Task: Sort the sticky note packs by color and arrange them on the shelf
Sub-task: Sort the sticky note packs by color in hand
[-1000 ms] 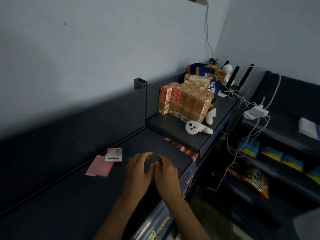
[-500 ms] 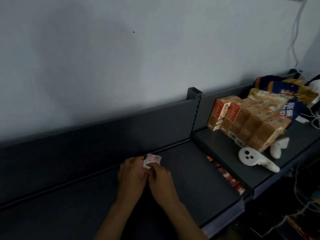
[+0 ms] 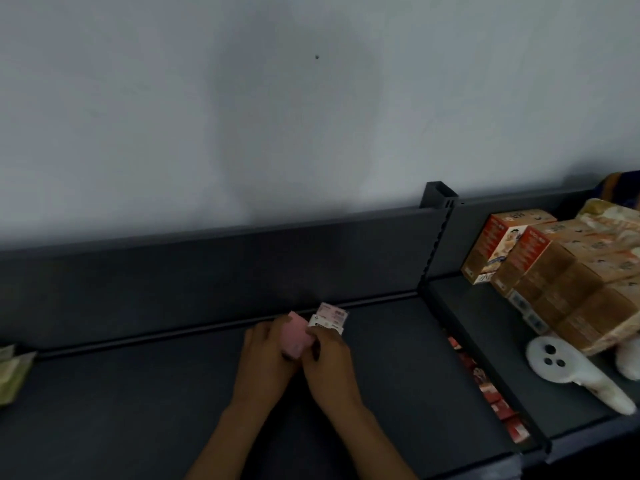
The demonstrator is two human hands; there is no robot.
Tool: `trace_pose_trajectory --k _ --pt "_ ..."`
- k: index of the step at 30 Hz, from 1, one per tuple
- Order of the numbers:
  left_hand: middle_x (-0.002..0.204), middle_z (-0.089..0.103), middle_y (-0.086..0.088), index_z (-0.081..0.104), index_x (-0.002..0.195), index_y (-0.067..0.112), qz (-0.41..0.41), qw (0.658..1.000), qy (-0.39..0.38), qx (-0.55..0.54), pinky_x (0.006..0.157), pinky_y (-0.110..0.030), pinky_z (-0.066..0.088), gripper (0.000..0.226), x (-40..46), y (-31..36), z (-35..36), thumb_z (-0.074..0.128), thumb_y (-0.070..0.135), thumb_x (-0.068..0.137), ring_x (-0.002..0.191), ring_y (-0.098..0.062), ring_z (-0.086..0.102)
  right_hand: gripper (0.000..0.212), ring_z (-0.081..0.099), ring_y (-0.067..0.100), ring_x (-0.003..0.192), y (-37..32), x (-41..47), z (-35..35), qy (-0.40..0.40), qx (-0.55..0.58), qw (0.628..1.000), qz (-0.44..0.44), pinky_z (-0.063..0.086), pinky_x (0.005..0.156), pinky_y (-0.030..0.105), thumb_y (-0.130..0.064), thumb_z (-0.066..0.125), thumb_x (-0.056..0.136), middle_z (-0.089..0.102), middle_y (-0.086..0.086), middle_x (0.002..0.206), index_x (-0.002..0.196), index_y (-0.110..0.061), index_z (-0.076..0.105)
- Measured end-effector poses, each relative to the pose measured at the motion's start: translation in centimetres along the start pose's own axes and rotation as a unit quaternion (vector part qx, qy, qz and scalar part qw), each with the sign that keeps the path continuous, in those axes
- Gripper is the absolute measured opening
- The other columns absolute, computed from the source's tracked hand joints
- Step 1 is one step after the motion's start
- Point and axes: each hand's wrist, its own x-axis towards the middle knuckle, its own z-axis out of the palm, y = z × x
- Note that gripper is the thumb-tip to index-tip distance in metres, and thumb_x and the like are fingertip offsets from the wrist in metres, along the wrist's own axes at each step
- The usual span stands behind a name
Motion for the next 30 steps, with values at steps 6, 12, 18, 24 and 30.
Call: trace_pose_trajectory --k 6,12,18,24,30 --pt "0.121 0.037 0.017 0.043 0.131 0.047 0.065 0.998 0.012 -0.011 0.089 -0.016 0.039 0.073 -1.6 2.6 -2.8 0.077 0.045 0.067 0.116 -0.001 0.033 0.03 0.066 0.006 0.093 1.0 0.4 -1.1 -0.024 0.12 0.989 0.077 0.058 0.082 0.025 -0.03 0.051 0.1 0.07 -0.001 0.108 0.124 -0.016 0.063" --pt "0.134 0.048 0.017 0.046 0.138 0.041 0.107 0.976 -0.035 -0.184 0.096 -0.015 0.047 0.073 -2.5 5.5 -3.4 0.077 0.012 0.08 0.123 -0.001 0.051 0.023 0.066 0.009 0.078 0.7 -0.3 -3.7 -0.079 0.262 0.952 0.141 0.047 0.062 0.021 -0.027 0.048 0.102 0.073 0.0 0.094 0.103 -0.022 0.07" --pt "0.123 0.06 0.007 0.054 0.129 0.032 -0.027 0.961 0.015 -0.275 0.069 -0.018 0.055 0.046 -2.1 7.3 -0.4 0.06 0.004 0.094 0.103 -0.009 0.063 0.014 0.069 0.013 0.091 1.4 -1.0 -5.7 -0.022 0.28 0.949 0.145 0.056 0.07 0.026 -0.034 0.055 0.101 0.07 -0.001 0.103 0.106 -0.024 0.063" --pt "0.114 0.063 0.005 0.053 0.129 0.027 -0.1 0.94 0.058 -0.321 0.058 -0.027 0.058 0.041 -2.7 8.8 2.4 0.065 0.008 0.094 0.095 -0.013 0.066 0.01 0.067 0.012 0.088 2.9 -1.1 -8.6 0.027 0.237 0.966 0.103 0.059 0.073 0.026 -0.03 0.059 0.1 0.068 0.0 0.1 0.104 -0.02 0.059" --pt "0.111 0.064 0.006 0.055 0.128 0.026 -0.126 0.94 0.125 -0.291 0.062 -0.023 0.058 0.04 -5.1 7.2 2.4 0.066 0.008 0.094 0.088 -0.006 0.067 0.013 0.066 0.004 0.089 2.6 -1.9 -7.8 0.007 0.253 0.964 0.082 0.053 0.064 0.014 -0.025 0.062 0.098 0.066 -0.006 0.104 0.108 -0.018 0.057"
